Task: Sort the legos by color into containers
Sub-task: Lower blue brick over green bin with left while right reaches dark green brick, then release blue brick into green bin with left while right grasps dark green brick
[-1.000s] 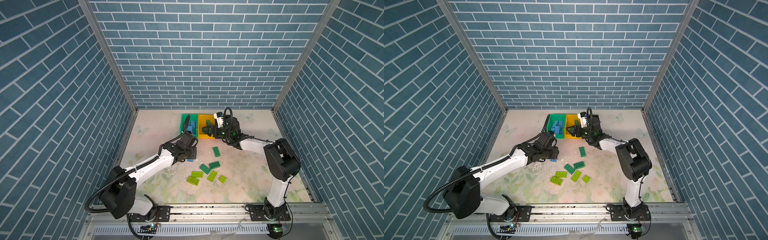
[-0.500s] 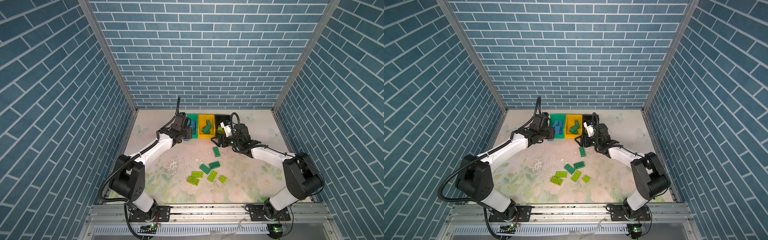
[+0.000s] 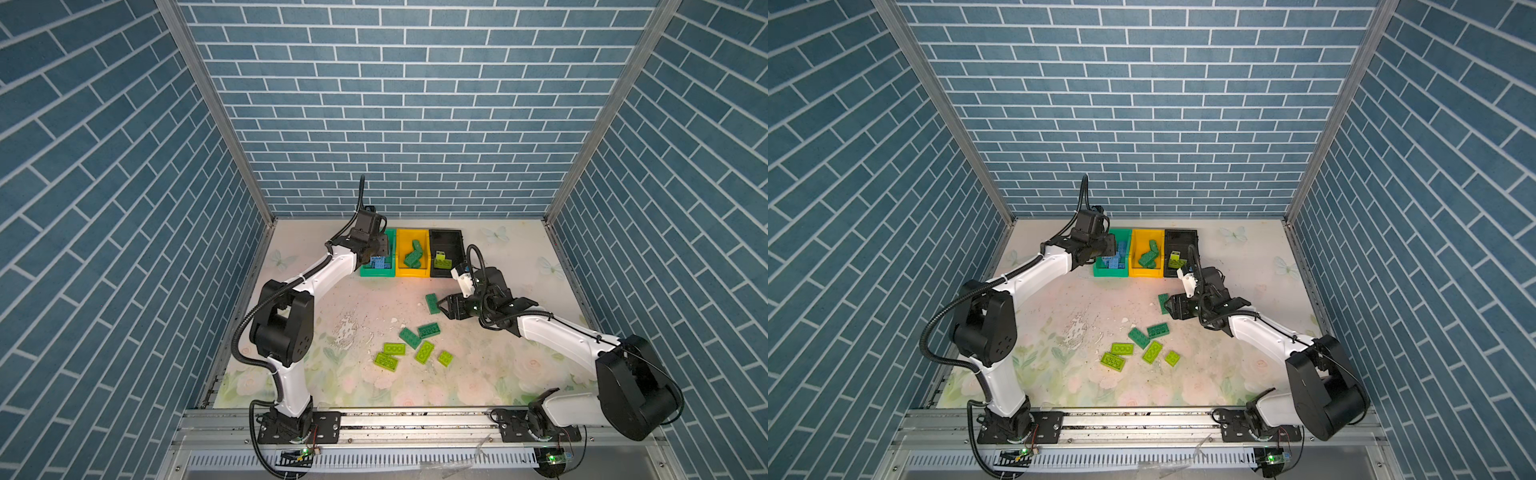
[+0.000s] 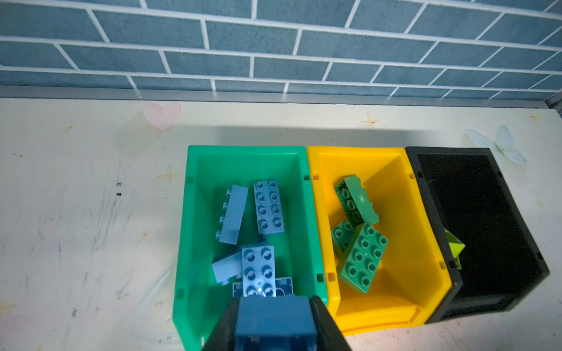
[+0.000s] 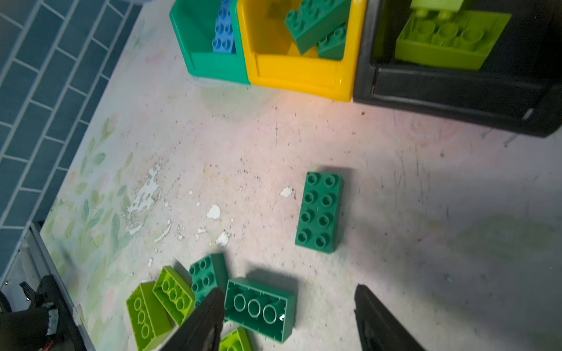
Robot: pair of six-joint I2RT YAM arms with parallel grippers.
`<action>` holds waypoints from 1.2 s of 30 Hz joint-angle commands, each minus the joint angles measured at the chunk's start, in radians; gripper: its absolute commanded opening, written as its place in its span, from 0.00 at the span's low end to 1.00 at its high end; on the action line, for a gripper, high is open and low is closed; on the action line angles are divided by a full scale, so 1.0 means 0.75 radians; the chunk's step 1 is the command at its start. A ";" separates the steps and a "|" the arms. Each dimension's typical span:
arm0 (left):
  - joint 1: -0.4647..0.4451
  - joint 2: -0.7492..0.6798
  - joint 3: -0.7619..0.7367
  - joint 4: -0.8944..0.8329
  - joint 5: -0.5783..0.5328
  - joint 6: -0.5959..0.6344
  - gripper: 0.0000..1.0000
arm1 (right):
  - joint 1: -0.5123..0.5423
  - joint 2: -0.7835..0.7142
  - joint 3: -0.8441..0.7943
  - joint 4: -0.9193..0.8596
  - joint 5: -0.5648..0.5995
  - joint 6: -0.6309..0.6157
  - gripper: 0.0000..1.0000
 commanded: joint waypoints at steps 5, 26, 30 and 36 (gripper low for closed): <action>0.037 0.169 0.175 0.021 -0.053 0.060 0.21 | 0.142 -0.005 -0.031 -0.107 0.159 -0.004 0.69; 0.104 0.400 0.449 -0.108 -0.032 0.067 0.44 | 0.354 0.136 0.029 -0.131 0.350 0.149 0.79; 0.104 0.391 0.435 -0.099 -0.032 0.066 0.56 | 0.356 0.119 0.001 -0.098 0.357 0.150 0.81; 0.102 0.334 0.422 -0.108 0.004 0.057 0.65 | 0.358 0.129 0.012 -0.097 0.352 0.168 0.81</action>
